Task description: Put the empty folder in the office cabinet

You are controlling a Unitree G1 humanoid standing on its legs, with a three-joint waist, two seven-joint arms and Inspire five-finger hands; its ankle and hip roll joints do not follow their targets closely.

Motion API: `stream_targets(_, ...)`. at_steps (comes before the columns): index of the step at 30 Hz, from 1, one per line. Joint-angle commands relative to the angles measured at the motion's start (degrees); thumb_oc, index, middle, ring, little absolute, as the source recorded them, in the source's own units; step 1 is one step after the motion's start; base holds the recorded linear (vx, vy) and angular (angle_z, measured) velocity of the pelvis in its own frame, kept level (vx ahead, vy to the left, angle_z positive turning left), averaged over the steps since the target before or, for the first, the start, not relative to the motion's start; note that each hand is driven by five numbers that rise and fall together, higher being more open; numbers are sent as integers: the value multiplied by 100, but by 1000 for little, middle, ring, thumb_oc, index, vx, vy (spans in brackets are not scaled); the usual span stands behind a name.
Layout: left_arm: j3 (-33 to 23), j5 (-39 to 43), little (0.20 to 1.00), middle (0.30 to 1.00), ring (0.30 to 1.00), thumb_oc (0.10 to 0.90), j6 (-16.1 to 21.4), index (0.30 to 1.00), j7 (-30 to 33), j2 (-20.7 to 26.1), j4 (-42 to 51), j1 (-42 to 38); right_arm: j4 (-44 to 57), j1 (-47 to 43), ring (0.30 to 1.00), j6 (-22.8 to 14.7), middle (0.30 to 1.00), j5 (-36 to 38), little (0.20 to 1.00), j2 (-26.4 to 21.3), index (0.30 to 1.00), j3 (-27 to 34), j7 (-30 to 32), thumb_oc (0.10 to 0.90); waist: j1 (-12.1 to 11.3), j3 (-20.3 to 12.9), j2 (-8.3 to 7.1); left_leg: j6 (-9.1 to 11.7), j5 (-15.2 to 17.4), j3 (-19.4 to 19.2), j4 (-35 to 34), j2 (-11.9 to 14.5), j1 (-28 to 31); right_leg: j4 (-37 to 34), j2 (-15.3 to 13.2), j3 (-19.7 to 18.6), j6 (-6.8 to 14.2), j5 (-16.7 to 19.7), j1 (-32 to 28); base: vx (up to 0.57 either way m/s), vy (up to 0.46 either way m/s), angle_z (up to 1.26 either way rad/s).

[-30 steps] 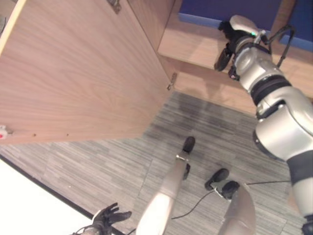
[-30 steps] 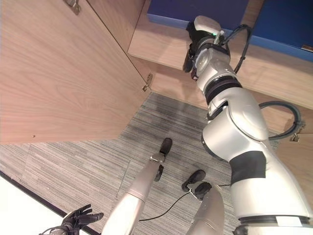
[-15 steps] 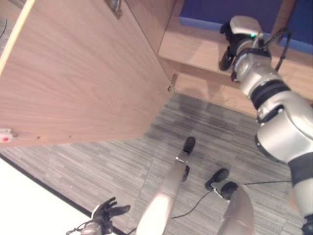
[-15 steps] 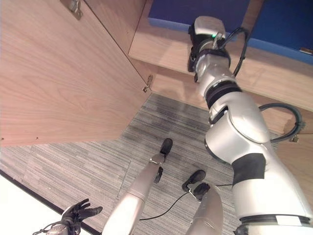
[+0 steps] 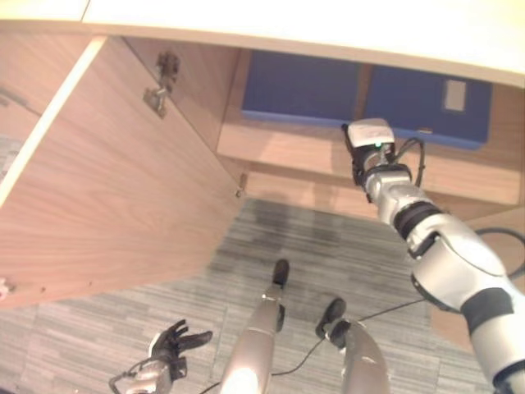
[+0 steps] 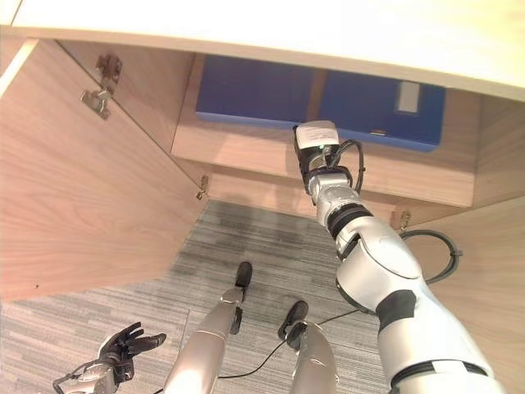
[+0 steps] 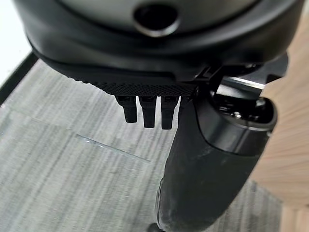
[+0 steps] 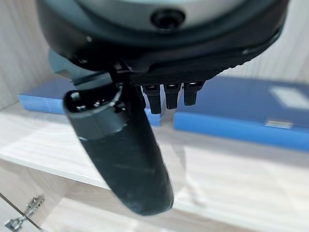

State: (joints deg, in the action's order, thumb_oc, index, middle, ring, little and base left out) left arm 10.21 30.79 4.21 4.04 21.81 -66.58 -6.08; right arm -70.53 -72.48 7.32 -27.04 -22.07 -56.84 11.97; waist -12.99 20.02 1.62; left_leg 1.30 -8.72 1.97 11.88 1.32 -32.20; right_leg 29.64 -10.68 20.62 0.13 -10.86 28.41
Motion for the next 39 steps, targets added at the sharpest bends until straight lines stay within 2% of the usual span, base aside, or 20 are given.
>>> stream_targets(1,23,-293,900,900,900,800,-13,900,148,65,-676,373,230,-565,900,-190,900,-403,900,-93,900,-183,210,800,-172,-106,-170,113,753,91,4,-112,365,-930,146,25,313,50,-718,44,-29,-19)
stream_targets(9,-228,-498,900,900,900,800,-8,900,110,-83,-813,523,472,178,900,-369,900,-527,900,192,900,-18,36,800,-40,-366,-316,169,753,10,-290,-21,1062,-1530,337,-44,366,181,-1444,24,-32,-12)
stream_targets(10,-250,-546,900,900,900,800,-9,900,103,-132,-835,567,498,393,900,-413,900,-452,900,244,900,86,-7,800,-23,-438,-324,145,566,-47,-417,28,1156,-1713,379,27,344,356,-1546,-59,7,-6)
stream_targets(11,-249,-546,900,900,900,800,-8,900,103,-131,-835,570,499,395,900,-413,900,-453,900,243,900,86,-7,800,-23,-440,-322,145,560,-45,-427,29,1161,-1725,383,29,344,364,-1552,-36,-10,-5)
stream_targets(16,-277,-771,900,900,900,800,-32,900,86,-341,-911,777,470,1178,900,-461,900,78,900,496,900,563,-81,800,80,-701,-439,222,376,-185,-889,162,1572,-2403,585,14,391,575,-1960,27,-47,-10)
stream_targets(18,-239,-984,900,900,900,800,-85,900,74,-506,-981,841,197,1886,900,-457,900,815,900,728,900,1190,-69,800,195,-918,-493,245,270,-375,-1236,213,1863,-2759,705,-58,446,758,-2167,29,-31,-18)
stream_targets(20,-252,-1082,900,900,900,800,-112,900,59,-527,-1016,864,135,2093,900,-461,900,960,900,784,900,1309,-106,800,225,-999,-501,243,247,-423,-1335,227,1964,-2869,739,-113,456,809,-2240,31,0,-25)
stream_targets(22,-277,-1252,900,900,900,800,-134,900,13,-576,-1084,847,30,2626,900,-487,900,1530,900,763,900,1796,-88,800,342,-1157,-503,258,185,-531,-1529,241,2112,-3046,785,-177,491,900,-2326,42,11,-33)
stream_targets(23,-316,-1543,900,900,900,800,-188,900,-39,-549,-1162,779,-13,3121,900,-515,900,1890,900,737,900,2105,-158,800,479,-1293,-495,258,209,-626,-1620,261,2289,-3145,832,-299,506,929,-2434,72,17,-19)
stream_targets(27,-257,-2278,900,900,900,800,-231,900,-89,-456,-1249,718,-49,4031,900,-561,900,2327,900,501,900,2648,-327,800,720,-1585,-480,246,323,-801,-1687,270,2604,-3292,883,-482,537,974,-2648,76,20,-37)
stream_targets(28,-256,-2278,900,900,900,800,-231,900,-89,-456,-1249,717,-48,4032,900,-561,900,2327,900,499,900,2650,-327,800,720,-1597,-481,245,313,-800,-1688,269,2588,-3294,883,-481,536,981,-2632,57,21,-22)
stream_targets(29,-166,-2587,900,900,900,800,-234,900,-54,-368,-1239,663,-96,4383,900,-579,900,2495,900,354,900,2943,-365,800,853,-1717,-466,241,386,-891,-1688,268,2715,-3365,900,-596,554,1004,-2711,45,20,-25)
stream_targets(33,-50,-2827,900,900,900,800,-240,900,-46,-288,-1194,527,-115,4842,900,-612,900,2835,900,172,900,3406,-417,800,1022,-1848,-442,225,469,-1014,-1688,277,2856,-3414,902,-761,583,1044,-2767,40,13,-41)
stream_targets(35,-12,-3043,900,900,900,800,-252,900,-45,-233,-1217,454,-101,5312,900,-619,900,3069,900,68,900,3790,-461,800,1178,-1968,-424,219,548,-1140,-1688,284,3004,-3448,911,-906,596,1068,-2840,85,-2,-26)
stream_targets(36,199,-3053,900,900,900,800,-348,900,121,-364,-1406,-66,-106,5394,900,-618,900,3095,900,211,900,3746,-505,800,1367,-2032,-435,224,605,-1217,-1688,302,3099,-3461,931,-1010,604,1061,-2872,75,-7,-28)
stream_targets(37,200,-3053,900,900,900,800,-346,900,121,-364,-1410,-72,-106,5391,900,-618,900,3095,900,210,900,3748,-506,800,1364,-2040,-436,224,598,-1219,-1688,302,3084,-3460,931,-1012,602,1067,-2856,85,-58,-25)
stream_targets(39,22,-3008,900,900,900,800,-373,900,251,-765,-1368,59,-13,6102,900,-611,900,3331,900,261,900,4115,-407,800,1493,-2085,-567,202,717,-1319,-1515,332,3102,-3459,971,-1243,570,1064,-2870,25,-100,-47)
